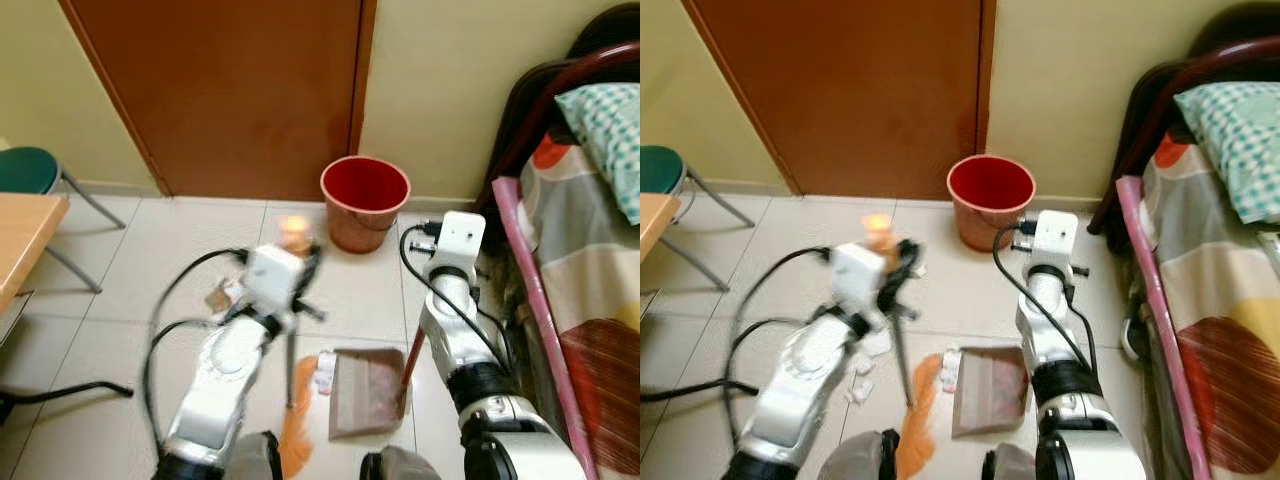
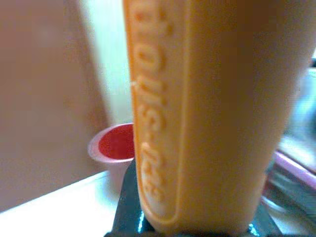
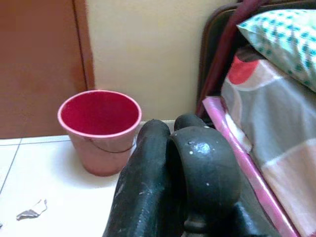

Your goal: Sweep floor

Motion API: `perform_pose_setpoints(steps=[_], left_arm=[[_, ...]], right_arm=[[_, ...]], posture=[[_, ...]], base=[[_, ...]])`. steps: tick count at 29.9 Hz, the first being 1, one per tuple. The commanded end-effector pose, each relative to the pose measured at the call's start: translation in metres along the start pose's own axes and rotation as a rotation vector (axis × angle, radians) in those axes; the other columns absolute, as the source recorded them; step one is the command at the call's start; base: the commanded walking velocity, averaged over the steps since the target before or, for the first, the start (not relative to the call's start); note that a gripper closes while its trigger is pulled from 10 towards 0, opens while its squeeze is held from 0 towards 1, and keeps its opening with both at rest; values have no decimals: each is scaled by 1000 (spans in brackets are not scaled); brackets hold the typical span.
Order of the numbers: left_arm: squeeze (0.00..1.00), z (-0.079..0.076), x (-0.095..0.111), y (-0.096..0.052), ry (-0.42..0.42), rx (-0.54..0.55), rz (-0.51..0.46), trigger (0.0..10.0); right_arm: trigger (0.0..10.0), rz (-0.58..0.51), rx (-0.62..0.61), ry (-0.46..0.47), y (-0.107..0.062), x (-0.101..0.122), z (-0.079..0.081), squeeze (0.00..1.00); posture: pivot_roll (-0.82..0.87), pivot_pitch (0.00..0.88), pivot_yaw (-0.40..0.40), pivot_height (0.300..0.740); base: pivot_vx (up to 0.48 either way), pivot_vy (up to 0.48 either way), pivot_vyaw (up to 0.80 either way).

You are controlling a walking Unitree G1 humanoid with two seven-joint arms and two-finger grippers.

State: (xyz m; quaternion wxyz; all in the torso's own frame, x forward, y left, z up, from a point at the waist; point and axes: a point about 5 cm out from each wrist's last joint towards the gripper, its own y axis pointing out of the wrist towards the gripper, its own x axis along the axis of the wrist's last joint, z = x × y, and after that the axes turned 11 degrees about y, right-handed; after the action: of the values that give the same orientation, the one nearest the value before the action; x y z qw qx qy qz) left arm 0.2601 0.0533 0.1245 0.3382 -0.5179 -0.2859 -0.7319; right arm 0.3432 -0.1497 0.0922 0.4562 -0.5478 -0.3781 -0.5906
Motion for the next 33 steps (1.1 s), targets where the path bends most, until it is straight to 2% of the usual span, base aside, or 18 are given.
perform_pose_setpoints(steps=[1, 2, 5, 10, 14, 16, 18, 19, 21, 24, 26, 27, 28, 30, 33], left_arm=[[0, -16, -3, 5, -1, -94, 20, 10000], [0, -21, 3, 10, -7, -113, -7, 10000], [0, -24, 8, 12, -18, -125, -36, 10000], [0, -21, 13, 13, -66, -96, -67, 10000], [0, -10, 13, 16, -61, -43, -79, 10000], [0, 13, 10, 14, -51, 74, -85, 10000], [0, 16, 10, 13, -52, 89, -86, 10000], [0, 29, 6, 10, -89, 166, -75, 10000], [0, 40, 2, 6, -121, 237, -64, 10000], [0, 62, -5, -1, -247, 361, -60, 10000], [0, 63, -5, -1, -255, 368, -59, 10000], [0, 66, -6, -1, -274, 378, -61, 10000], [0, 68, -6, 4, -331, 379, -69, 10000], [0, 69, -5, 6, -351, 377, -71, 10000], [0, 61, 0, 18, -391, 322, -92, 10000]], right_arm=[[10000, -35, 12, -4, 4, 7, 4, 0], [10000, -41, 15, 2, 5, 9, 4, 0], [10000, -46, 18, 1, 6, 10, 3, 0], [10000, -31, 36, 1, 3, 4, 3, 0], [10000, -24, 41, 4, 3, 2, 2, 0], [10000, -27, 38, 3, 5, 3, -4, 0], [10000, -28, 38, 2, 5, 3, -4, 0], [10000, -25, 28, 2, 6, 2, -10, 0], [10000, -20, 19, 2, 7, 2, -15, 0], [10000, -10, -11, 7, 8, 0, -26, 0], [10000, -9, -14, 8, 8, 0, -27, 0], [10000, -6, -21, 12, 9, 0, -29, 0], [10000, -6, -29, 20, 11, 1, -32, 0], [10000, -5, -31, 22, 11, 2, -33, 0], [10000, -6, -30, 34, 13, 4, -31, 0]], posture=[[24, 204, 18, 740], [17, 198, 18, 740], [12, 191, 14, 740], [8, 168, 0, 740], [3, 152, -11, 740], [-4, 129, -16, 740], [-4, 129, -16, 740], [-8, 115, -20, 740], [-11, 105, -22, 740], [-16, 88, -23, 740], [-16, 88, -23, 740], [-16, 74, -23, 740], [-17, 64, -21, 740], [-18, 59, -22, 740], [-24, 44, -19, 740]], base=[[0, 0, 0], [0, 0, 0], [0, 0, 0], [0, 0, 0], [0, 0, 0], [0, 0, 0], [0, 0, 0], [0, 0, 0], [0, 0, 0], [0, 0, 0], [0, 0, 0], [0, 0, 0], [0, 0, 0], [0, 0, 0], [0, 0, 0]])
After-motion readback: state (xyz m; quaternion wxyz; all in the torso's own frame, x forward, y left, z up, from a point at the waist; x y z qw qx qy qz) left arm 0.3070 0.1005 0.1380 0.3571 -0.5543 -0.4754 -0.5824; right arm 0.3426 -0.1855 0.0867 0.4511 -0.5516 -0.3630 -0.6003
